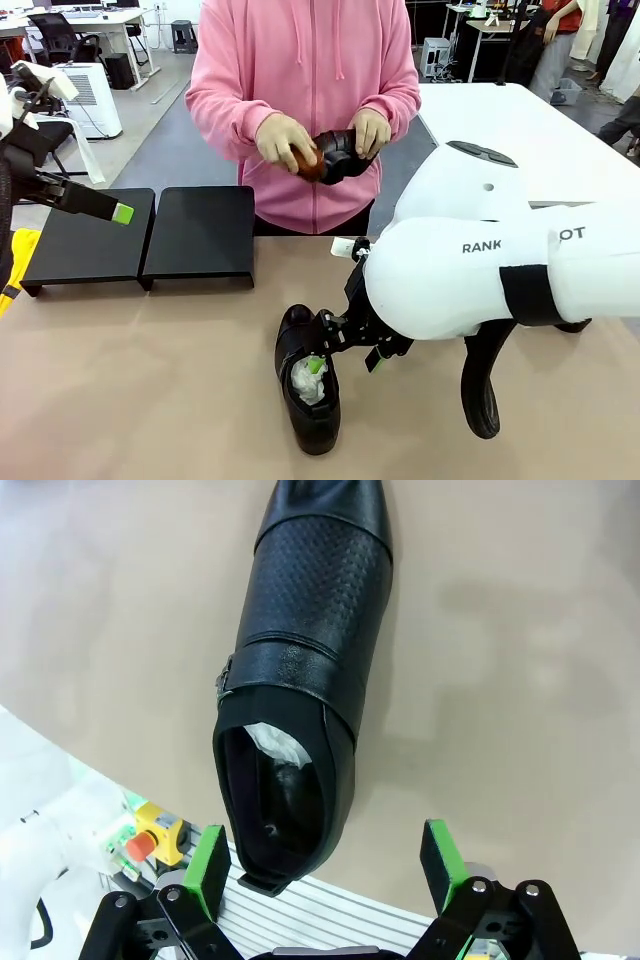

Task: Organize the shoes by placing them on the stand.
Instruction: Place the Shoe from the middle of the table onto the Shoes Stand.

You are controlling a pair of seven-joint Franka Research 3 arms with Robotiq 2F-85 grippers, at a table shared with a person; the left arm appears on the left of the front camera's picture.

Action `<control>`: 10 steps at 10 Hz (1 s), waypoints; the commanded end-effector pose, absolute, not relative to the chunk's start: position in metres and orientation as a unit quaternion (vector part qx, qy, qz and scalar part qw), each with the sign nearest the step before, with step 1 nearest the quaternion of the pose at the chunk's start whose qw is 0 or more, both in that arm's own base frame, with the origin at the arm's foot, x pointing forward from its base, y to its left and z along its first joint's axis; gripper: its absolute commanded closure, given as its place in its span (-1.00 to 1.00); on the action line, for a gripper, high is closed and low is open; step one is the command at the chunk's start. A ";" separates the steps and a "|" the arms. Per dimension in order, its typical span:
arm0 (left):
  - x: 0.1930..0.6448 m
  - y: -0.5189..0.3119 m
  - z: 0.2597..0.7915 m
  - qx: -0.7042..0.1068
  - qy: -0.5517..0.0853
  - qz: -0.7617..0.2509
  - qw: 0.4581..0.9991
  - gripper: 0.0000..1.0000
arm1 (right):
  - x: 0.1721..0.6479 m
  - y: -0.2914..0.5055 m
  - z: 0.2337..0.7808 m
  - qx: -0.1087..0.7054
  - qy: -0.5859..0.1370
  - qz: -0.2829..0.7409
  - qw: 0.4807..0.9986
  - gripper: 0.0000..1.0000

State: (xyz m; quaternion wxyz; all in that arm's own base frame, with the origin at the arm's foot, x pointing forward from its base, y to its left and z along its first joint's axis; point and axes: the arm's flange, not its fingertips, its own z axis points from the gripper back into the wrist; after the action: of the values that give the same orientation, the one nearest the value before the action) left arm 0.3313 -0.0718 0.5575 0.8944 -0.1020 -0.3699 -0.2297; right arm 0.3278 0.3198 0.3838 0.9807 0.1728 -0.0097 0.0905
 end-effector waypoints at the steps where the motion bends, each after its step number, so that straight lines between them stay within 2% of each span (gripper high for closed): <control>1: 0.331 -0.072 0.557 -0.102 -0.370 -0.230 0.894 -1.00 | 0.306 0.314 0.386 0.159 -0.017 0.082 0.984 -1.00; 3: 0.317 -0.150 0.549 -0.056 -0.354 -0.306 0.882 -1.00 | 0.294 0.248 0.405 0.101 -0.045 -0.019 0.994 -1.00; 5: 0.296 -0.210 0.560 -0.040 -0.346 -0.300 0.888 -1.00 | 0.285 0.183 0.419 0.086 -0.057 -0.108 0.989 -1.00; 8: 0.284 -0.261 0.561 -0.042 -0.247 -0.247 0.936 -1.00 | 0.281 0.147 0.423 0.073 -0.051 -0.156 0.984 -1.00; 9: 0.304 -0.233 0.565 -0.020 -0.266 -0.190 0.945 -1.00 | 0.311 0.166 0.437 0.091 -0.061 -0.121 0.987 -1.00; 10: 0.273 -0.260 0.553 -0.050 -0.276 -0.278 0.919 -1.00 | 0.311 0.166 0.437 0.091 -0.061 -0.121 0.987 -1.00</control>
State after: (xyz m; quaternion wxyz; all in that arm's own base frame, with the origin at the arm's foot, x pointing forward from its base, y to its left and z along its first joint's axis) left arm 0.2880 -0.2508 0.5562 0.9344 -0.0374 -0.2612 -0.2395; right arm 0.3083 0.1572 0.4421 0.9860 0.0855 -0.0554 -0.1317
